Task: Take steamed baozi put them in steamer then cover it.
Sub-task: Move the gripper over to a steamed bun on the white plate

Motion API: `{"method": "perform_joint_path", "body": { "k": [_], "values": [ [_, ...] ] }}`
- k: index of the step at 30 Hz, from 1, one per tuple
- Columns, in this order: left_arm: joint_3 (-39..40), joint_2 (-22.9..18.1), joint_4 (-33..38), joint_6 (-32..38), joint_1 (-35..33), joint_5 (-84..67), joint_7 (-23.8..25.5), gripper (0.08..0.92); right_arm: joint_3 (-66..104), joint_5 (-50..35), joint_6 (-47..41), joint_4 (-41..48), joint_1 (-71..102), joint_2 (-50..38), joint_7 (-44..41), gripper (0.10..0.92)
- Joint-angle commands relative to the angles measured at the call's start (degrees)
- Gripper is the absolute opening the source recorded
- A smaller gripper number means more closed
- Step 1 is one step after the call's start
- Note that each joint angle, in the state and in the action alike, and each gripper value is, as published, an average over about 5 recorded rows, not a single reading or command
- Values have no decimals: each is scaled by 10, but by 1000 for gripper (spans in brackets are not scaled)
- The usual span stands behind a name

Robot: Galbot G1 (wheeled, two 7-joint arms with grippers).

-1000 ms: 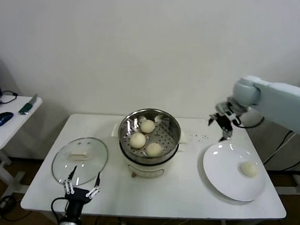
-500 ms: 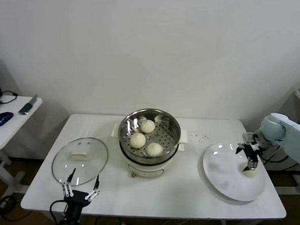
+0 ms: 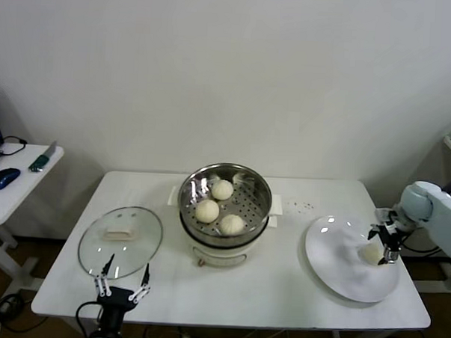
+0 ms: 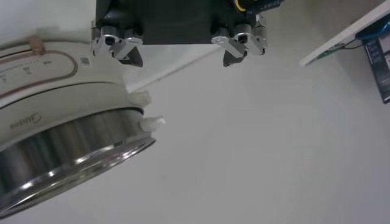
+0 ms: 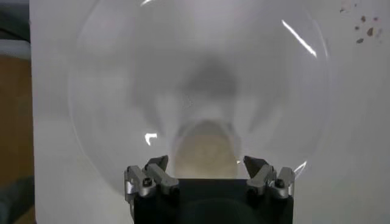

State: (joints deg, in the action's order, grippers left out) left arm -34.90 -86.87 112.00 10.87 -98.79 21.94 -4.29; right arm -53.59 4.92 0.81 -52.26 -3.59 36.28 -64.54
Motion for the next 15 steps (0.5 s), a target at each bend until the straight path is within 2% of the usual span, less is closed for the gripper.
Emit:
{"method": "perform_joint_path", "body": {
  "k": [1,11,15],
  "values": [
    [1,-1,-3,0,1,3,0,823,39,39,21,69,31,35,-3,823],
    [0,-2,-1,-1,1,3,0,823,36,54,31,79,30,41,-12,822],
    [1,-3,-2,-1,0,5,0,823,38,54,36,80,29,42,-13,793]
  ]
}}
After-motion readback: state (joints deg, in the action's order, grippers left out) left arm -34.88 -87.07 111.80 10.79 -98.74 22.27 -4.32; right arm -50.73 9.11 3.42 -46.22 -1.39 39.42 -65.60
